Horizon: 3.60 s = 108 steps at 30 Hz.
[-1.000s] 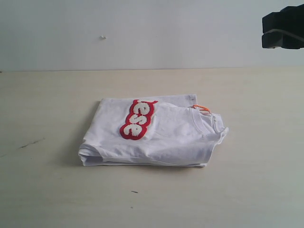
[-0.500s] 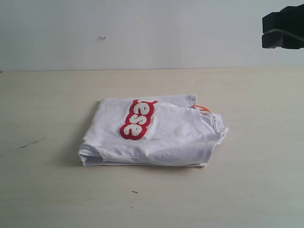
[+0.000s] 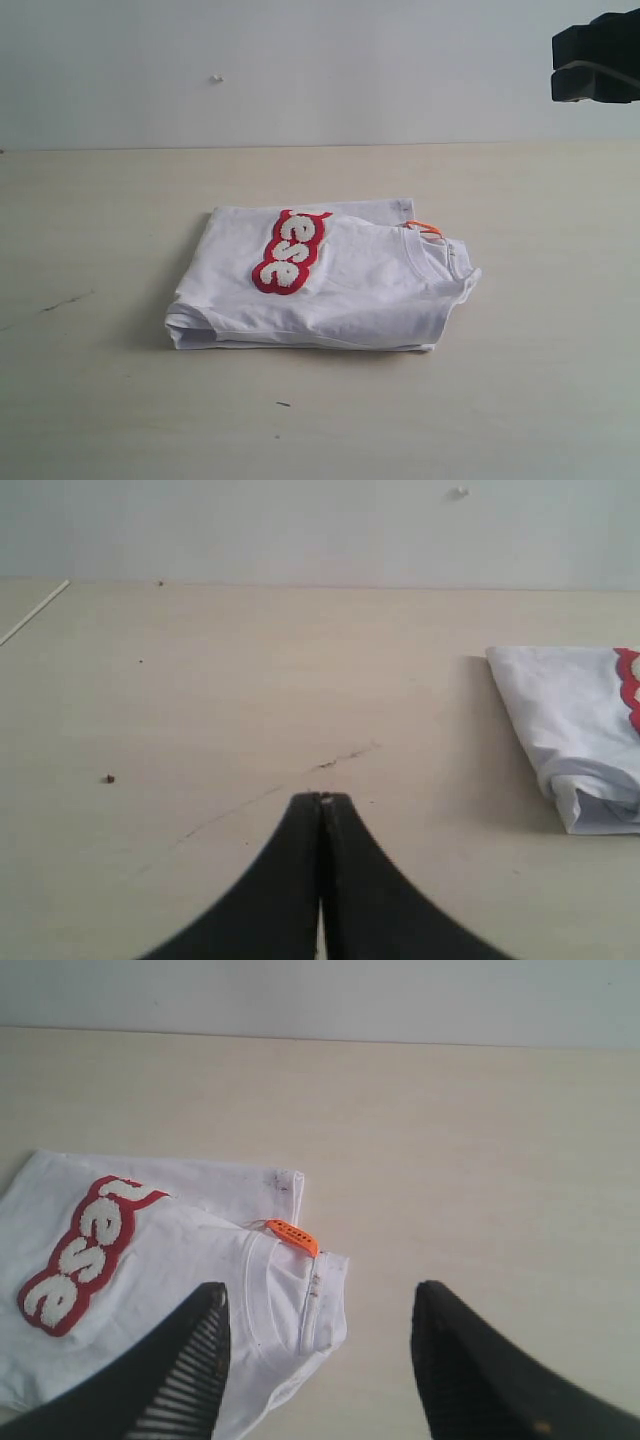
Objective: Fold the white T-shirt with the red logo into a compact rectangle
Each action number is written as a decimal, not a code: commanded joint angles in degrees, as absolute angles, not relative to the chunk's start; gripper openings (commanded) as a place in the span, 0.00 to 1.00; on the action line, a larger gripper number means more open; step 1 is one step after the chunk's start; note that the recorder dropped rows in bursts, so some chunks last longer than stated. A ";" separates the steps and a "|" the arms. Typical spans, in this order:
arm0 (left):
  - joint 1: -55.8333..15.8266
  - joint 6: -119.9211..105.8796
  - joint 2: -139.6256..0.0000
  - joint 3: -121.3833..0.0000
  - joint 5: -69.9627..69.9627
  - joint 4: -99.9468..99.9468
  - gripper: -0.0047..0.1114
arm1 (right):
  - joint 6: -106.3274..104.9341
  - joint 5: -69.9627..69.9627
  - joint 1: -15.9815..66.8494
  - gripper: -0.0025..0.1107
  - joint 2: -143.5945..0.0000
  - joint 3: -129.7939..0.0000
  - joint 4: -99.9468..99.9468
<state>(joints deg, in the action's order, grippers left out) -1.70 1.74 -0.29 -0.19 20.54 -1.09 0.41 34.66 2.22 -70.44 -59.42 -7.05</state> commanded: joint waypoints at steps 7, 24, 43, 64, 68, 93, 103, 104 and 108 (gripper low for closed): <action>-1.54 1.47 0.00 0.00 20.26 -0.91 0.04 | 0.00 34.14 1.93 0.50 -70.02 -59.31 -7.09; -1.54 1.47 0.00 0.00 20.26 -0.91 0.04 | 0.00 20.53 1.93 0.50 -70.13 -59.31 -10.49; -1.54 1.47 0.00 0.00 20.26 -0.91 0.04 | 8.21 43.55 1.93 0.60 -84.99 -59.31 -4.40; -1.54 1.47 0.00 0.00 20.26 -0.91 0.04 | -25.42 30.12 -1.33 0.59 -112.60 -59.31 -49.47; -1.54 1.47 0.00 0.00 20.26 -0.91 0.04 | -25.42 29.91 -1.33 0.56 -115.11 -59.31 -50.72; -1.54 1.47 0.00 0.00 20.26 -0.92 0.04 | -67.09 43.38 2.43 0.02 -106.05 -62.12 -87.38; -1.54 1.47 0.00 0.00 20.26 -0.92 0.04 | -60.11 31.53 9.64 0.02 -107.30 -68.75 -79.40; -1.54 1.47 0.00 0.00 20.26 -0.92 0.04 | -56.90 29.69 9.64 0.02 -108.25 -68.48 -75.73; -1.54 1.47 0.00 0.00 20.26 -0.92 0.04 | -49.01 27.42 9.51 0.11 -113.61 -68.45 -68.62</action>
